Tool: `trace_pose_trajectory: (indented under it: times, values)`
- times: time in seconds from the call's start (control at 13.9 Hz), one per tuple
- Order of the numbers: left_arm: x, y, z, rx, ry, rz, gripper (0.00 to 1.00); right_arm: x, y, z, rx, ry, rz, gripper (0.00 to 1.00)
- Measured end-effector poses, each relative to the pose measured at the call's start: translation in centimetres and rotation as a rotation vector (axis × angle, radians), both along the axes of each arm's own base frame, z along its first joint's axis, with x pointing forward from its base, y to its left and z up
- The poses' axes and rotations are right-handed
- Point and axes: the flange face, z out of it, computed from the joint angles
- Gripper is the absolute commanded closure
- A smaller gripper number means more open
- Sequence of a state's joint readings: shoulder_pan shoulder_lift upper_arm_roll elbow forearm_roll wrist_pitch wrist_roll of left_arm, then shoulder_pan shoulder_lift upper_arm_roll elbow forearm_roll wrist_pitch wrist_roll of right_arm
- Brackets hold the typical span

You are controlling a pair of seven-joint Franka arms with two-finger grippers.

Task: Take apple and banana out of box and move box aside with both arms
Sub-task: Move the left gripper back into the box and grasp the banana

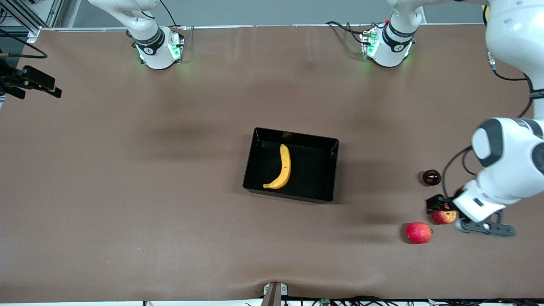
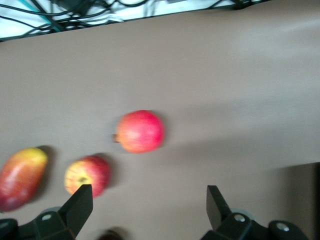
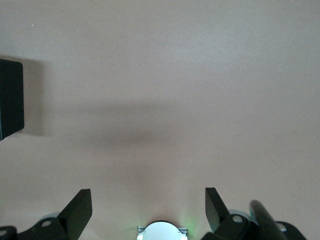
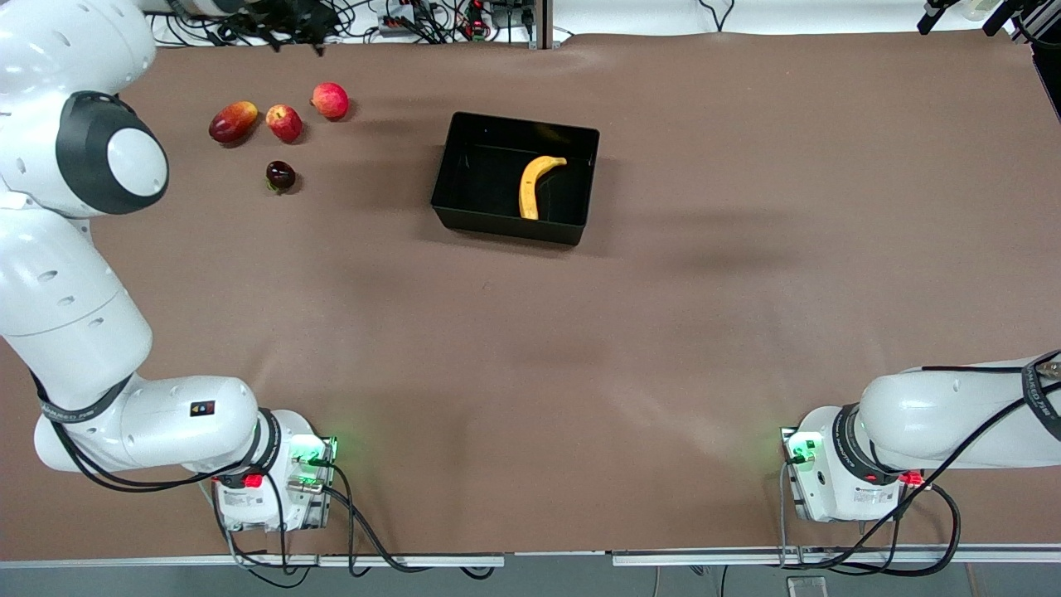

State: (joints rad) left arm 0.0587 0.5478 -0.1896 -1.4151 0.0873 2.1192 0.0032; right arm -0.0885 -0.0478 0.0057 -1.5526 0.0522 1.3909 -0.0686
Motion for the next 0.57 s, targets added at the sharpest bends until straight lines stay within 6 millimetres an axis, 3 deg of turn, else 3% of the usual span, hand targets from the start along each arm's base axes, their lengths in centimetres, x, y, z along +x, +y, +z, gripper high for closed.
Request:
trace_pose_trajectory:
  times: [0.14, 0.29, 0.43, 0.57]
  values:
    - [-1.4, -7.2, 0.9, -0.023, 0.011, 0.017, 0.00, 0.0, 0.0, 0.0, 0.000, 0.000, 0.000, 0.00]
    - [-3.6, -15.4, 0.4, -0.043, 0.031, 0.021, 0.00, 0.0, 0.0, 0.0, 0.000, 0.001, 0.000, 0.00]
    - [-6.5, -23.0, -1.5, -0.046, 0.062, -0.008, 0.00, 0.0, 0.0, -0.1, 0.000, 0.001, 0.000, 0.00]
    - [-8.5, -28.5, -4.6, -0.066, 0.061, -0.040, 0.00, 0.0, 0.0, -0.1, 0.000, 0.001, 0.000, 0.00]
